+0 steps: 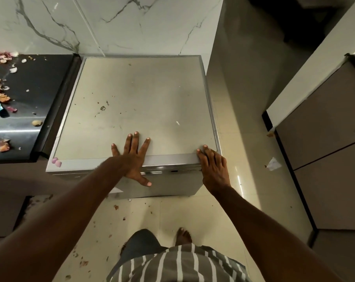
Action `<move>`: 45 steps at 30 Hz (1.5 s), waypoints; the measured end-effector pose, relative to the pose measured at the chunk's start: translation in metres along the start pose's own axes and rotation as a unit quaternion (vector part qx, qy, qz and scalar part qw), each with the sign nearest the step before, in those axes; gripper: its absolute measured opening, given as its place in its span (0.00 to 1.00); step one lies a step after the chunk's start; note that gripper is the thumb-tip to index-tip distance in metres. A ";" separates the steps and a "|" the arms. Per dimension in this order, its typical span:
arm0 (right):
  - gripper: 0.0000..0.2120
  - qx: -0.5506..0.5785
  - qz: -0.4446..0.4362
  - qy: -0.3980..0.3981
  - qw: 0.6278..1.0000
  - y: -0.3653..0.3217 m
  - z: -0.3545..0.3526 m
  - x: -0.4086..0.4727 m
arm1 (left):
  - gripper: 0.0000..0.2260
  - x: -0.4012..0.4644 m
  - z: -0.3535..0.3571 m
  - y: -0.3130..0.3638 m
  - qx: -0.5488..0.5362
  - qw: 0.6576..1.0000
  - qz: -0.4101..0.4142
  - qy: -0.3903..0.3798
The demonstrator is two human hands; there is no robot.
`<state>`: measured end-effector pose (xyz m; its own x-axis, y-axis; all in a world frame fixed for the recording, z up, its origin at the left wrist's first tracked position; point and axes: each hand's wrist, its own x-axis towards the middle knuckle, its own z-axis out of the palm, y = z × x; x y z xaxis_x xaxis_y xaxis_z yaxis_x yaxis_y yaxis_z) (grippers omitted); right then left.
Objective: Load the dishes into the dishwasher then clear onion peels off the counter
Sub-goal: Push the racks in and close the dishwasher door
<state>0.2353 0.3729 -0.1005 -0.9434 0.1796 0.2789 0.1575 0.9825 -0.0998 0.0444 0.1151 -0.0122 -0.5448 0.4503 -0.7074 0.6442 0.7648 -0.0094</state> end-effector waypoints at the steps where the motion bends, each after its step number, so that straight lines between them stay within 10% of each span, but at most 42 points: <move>1: 0.47 0.001 -0.001 0.005 1.000 0.000 0.000 0.000 | 0.76 0.000 0.001 0.002 -0.001 1.000 -0.006 0.000; 29: 0.49 0.009 -0.013 -0.114 0.993 -0.045 -0.025 0.046 | 0.75 0.000 0.006 0.009 0.017 0.999 -0.014 0.035; 45: 0.63 0.001 -0.156 -0.207 0.966 -0.080 -0.008 0.110 | 0.60 -0.009 0.030 -0.112 0.046 0.961 0.056 0.267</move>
<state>0.1213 0.3144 -0.0542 -0.9809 -0.1608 -0.1093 -0.1532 0.9853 -0.0751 -0.0071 0.0113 -0.0264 -0.6508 0.7188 -0.2446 0.7464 0.6646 -0.0329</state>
